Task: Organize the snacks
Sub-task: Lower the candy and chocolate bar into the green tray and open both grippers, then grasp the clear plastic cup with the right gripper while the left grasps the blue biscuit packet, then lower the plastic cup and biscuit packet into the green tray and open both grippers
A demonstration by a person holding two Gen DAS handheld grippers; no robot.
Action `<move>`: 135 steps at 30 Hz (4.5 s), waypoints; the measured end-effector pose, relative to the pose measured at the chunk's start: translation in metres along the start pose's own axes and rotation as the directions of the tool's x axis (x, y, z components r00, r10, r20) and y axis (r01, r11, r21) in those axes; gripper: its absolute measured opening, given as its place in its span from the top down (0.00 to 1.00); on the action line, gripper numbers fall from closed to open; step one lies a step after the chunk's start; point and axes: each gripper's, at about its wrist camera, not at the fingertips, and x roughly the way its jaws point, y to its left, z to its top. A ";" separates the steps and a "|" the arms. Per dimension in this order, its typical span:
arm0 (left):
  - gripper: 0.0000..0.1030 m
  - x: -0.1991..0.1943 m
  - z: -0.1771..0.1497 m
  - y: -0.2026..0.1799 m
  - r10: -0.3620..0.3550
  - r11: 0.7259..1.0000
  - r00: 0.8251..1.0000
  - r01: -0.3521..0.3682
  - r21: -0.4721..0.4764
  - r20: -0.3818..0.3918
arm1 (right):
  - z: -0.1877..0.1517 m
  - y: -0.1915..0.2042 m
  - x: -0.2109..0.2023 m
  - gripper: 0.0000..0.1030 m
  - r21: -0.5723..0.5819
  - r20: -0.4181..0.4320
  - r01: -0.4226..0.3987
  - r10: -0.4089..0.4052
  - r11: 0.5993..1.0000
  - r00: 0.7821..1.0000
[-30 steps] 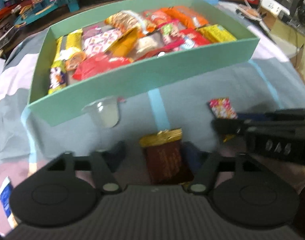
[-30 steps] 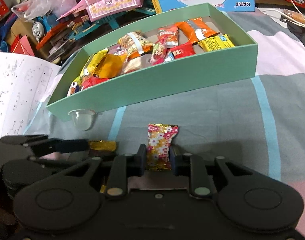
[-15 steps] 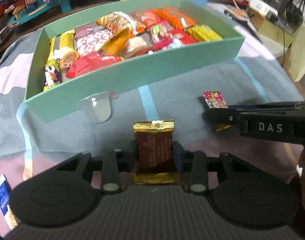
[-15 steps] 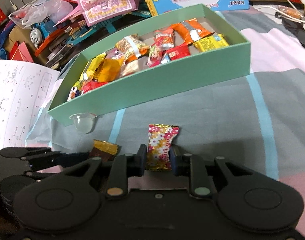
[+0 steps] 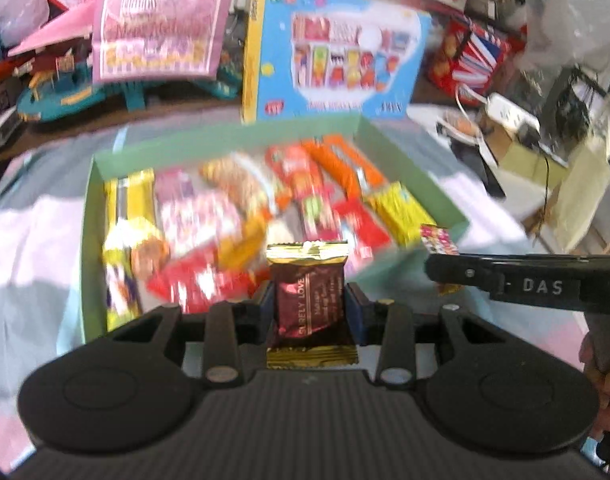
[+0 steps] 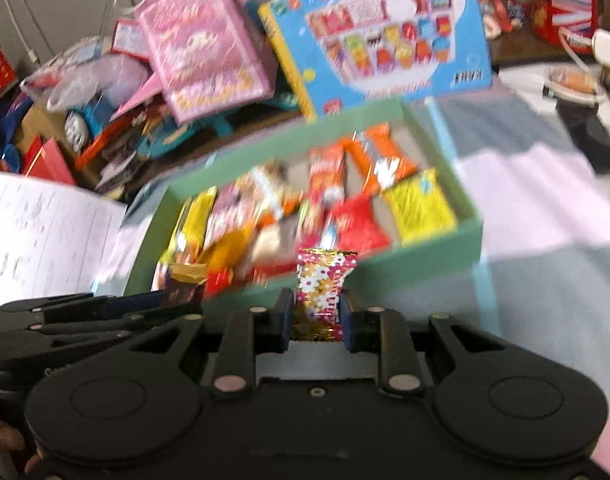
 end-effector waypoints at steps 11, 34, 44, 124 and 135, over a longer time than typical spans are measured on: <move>0.64 0.073 0.083 0.019 -0.015 0.998 1.000 0.015 -0.056 0.000 | 0.092 -0.015 0.058 0.77 0.029 0.029 0.024 -0.025 0.999 0.999; 0.00 0.109 0.101 0.034 0.091 0.993 0.996 -0.090 -0.079 -0.001 | 0.119 -0.022 0.109 0.00 0.113 0.039 0.001 -0.005 0.994 0.999; 0.00 0.052 0.079 0.029 0.074 0.993 0.997 -0.071 -0.092 0.037 | 0.099 0.007 0.062 0.00 0.082 0.051 -0.009 0.005 0.997 0.999; 0.61 -0.033 -0.129 0.146 0.184 0.932 0.974 -0.215 -0.293 -0.133 | -0.055 0.137 0.089 0.69 -0.189 -0.241 -0.089 0.042 0.978 0.970; 0.61 -0.061 -0.102 0.113 0.149 0.960 0.988 -0.154 -0.235 -0.039 | -0.050 0.110 0.052 0.69 -0.130 -0.176 -0.079 0.056 0.988 0.983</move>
